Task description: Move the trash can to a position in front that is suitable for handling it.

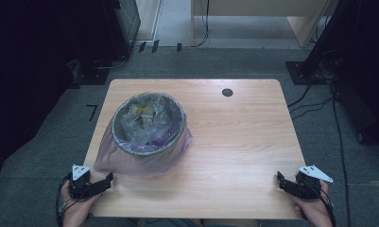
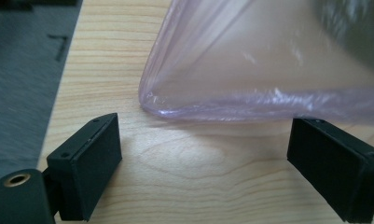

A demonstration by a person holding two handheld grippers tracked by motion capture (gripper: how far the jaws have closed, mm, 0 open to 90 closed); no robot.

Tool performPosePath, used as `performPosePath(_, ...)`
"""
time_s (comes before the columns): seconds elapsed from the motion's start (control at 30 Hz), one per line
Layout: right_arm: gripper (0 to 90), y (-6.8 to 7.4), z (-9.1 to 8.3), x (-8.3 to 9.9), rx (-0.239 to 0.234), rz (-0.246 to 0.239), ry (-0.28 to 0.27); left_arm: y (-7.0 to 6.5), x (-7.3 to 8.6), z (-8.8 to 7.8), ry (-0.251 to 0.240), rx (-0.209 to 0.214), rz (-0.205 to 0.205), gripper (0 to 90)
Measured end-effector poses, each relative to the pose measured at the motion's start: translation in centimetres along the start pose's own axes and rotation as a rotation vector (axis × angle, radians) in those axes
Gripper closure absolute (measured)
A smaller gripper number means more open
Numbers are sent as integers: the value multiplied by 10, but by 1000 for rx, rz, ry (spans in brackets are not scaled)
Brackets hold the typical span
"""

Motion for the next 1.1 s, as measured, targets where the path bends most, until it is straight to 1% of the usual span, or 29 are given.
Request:
performPosePath(0.03,173,0,0,0,0,0,0,0,-2,-2,-15,2,-11,95)
performPosePath(0.07,173,0,0,0,0,0,0,0,-2,-2,-15,2,-11,95)
performPosePath(0.17,175,0,0,0,0,-1,0,2,-12,-7,-66,15,-34,95)
performPosePath(0.2,220,0,0,0,4,1,-8,5,-20,-8,-96,0,-55,146)
performPosePath(0.23,220,0,0,0,4,1,-8,5,-20,-8,-96,0,-55,146)
performPosePath(0.27,284,0,-1,0,9,10,-20,5,-24,-8,-111,4,-62,147)
performPosePath(0.3,284,0,-1,0,9,10,-20,5,-27,-8,-121,9,-64,147)
performPosePath(0.37,326,1,-2,0,12,7,-26,2,-34,-5,-133,1,-44,169)
performPosePath(0.4,371,4,-3,1,20,-9,-39,-1,-39,-3,-148,-8,-53,241)
performPosePath(0.43,391,5,-3,1,24,-25,-45,-1,-39,-3,-148,-8,-53,265)
performPosePath(0.47,416,7,-3,2,28,-42,-51,-2,-42,-1,-151,-14,-65,326)
performPosePath(0.5,442,8,-3,2,33,-57,-59,-3,-48,1,-166,-31,-70,390)
performPosePath(0.53,471,10,-4,2,35,-67,-66,-3,-48,1,-166,-31,-70,408)
performPosePath(0.57,500,11,-5,1,31,-73,-76,-3,-55,1,-189,-29,-91,433)
performPosePath(0.6,500,11,-5,1,31,-73,-76,-3,-55,1,-189,-29,-91,466)
performPosePath(0.63,539,13,-7,-1,15,-68,-102,-4,-59,1,-205,-28,-103,491)
performPosePath(0.7,551,14,-8,-3,1,-53,-111,-5,-68,3,-228,-25,-115,515)
performPosePath(0.73,573,17,-9,-6,-27,-33,-134,-9,-77,6,-254,-14,-125,566)
performPosePath(0.77,573,17,-9,-6,-27,-33,-134,-9,-77,6,-254,-14,-125,593)
performPosePath(0.8,574,22,-8,-8,-41,-32,-154,-14,-84,11,-264,-2,-126,617)
performPosePath(0.83,575,25,-7,-9,-45,-36,-159,-14,-84,11,-264,-2,-126,654)
performPosePath(0.87,575,25,-7,-9,-45,-36,-159,-17,-87,13,-266,12,-123,654)
performPosePath(0.9,575,33,-5,-11,-54,-45,-173,-24,-94,18,-268,25,-121,765)
performPosePath(0.93,575,33,-5,-11,-54,-45,-173,-24,-94,18,-268,25,-121,801)
performPosePath(0.97,581,42,-3,-14,-73,-46,-202,-27,-97,21,-272,30,-118,832)
performPosePath(1.0,585,47,-2,-15,-83,-50,-212,-31,-103,25,-290,57,-119,858)
performPosePath(1.03,585,47,-2,-15,-83,-50,-212,-31,-103,25,-290,57,-119,880)
performPosePath(1.07,589,52,-1,-17,-90,-61,-217,-34,-106,27,-296,78,-123,880)
performPosePath(1.1,599,64,2,-20,-102,-88,-218,-38,-111,30,-319,122,-125,900)
Point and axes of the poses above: each handheld gripper's, and its own axes: z roughly forward along the jaws, x roughly out of its underside, y roughly to its left, the point moved 2 cm from there along z, roughly forward along the jaws, and after that the axes turned 12 degrees about z, right-handed, at the moved point
